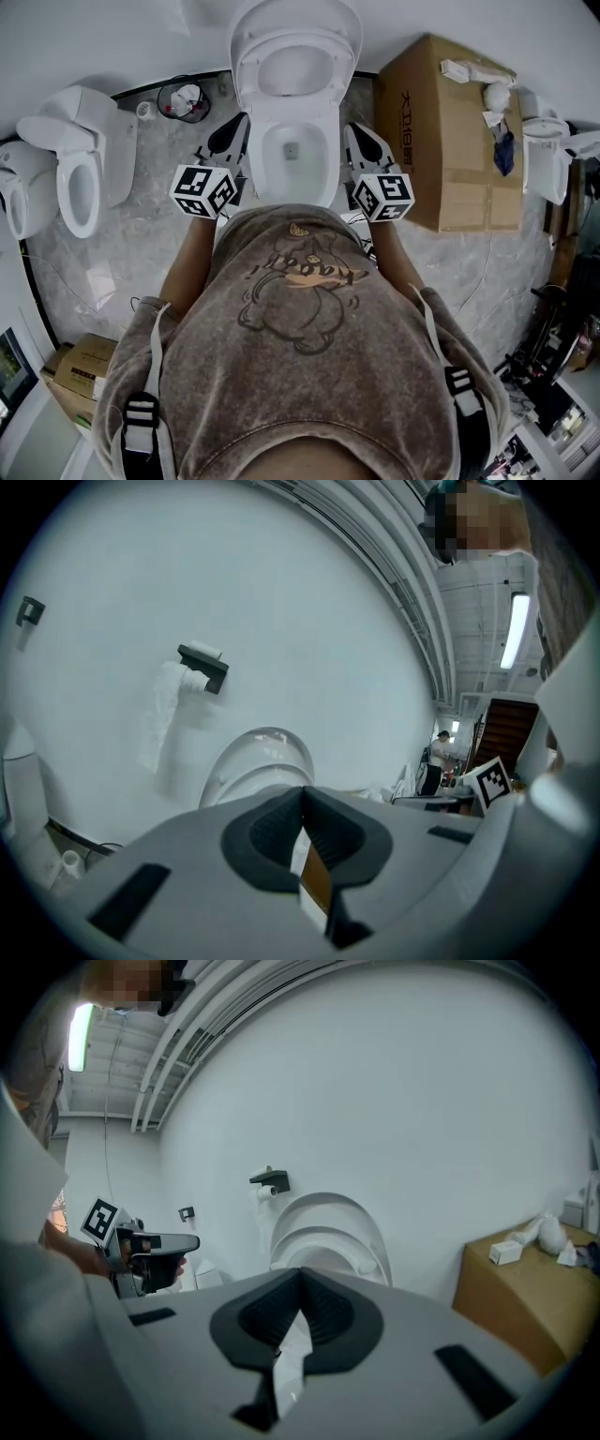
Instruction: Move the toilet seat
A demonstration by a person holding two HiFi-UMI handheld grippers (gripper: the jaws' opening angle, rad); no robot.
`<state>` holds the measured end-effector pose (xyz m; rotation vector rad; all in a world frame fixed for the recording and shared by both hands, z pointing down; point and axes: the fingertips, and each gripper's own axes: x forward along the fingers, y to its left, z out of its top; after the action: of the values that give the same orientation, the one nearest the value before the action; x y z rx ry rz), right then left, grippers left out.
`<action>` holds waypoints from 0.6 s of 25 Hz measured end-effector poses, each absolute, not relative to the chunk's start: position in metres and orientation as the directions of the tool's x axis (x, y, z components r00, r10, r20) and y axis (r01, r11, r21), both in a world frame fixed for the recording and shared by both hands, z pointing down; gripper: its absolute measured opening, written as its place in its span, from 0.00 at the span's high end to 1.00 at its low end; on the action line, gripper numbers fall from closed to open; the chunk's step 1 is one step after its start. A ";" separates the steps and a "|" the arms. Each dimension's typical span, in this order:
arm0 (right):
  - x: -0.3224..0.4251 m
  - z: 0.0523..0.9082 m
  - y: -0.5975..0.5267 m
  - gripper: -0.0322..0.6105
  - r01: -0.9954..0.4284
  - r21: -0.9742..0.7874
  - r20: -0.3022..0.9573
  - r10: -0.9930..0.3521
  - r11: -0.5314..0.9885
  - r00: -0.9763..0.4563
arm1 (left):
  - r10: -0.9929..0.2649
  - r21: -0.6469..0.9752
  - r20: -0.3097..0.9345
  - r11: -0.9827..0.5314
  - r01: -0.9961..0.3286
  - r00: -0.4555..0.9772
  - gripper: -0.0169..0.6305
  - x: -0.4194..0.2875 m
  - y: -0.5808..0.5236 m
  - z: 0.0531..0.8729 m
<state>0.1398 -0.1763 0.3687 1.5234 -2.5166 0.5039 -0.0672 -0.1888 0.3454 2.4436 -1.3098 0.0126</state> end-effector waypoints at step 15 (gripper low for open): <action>0.134 0.366 -0.189 0.95 -0.883 -0.204 0.298 -0.832 0.423 -0.467 | -0.814 0.310 0.182 -0.485 -0.817 0.552 0.96 -0.076 -0.194 0.344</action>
<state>0.1339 -0.1888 0.3657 1.5305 -2.5190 0.5019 -0.0763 -0.1936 0.3444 2.4311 -1.3348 0.0149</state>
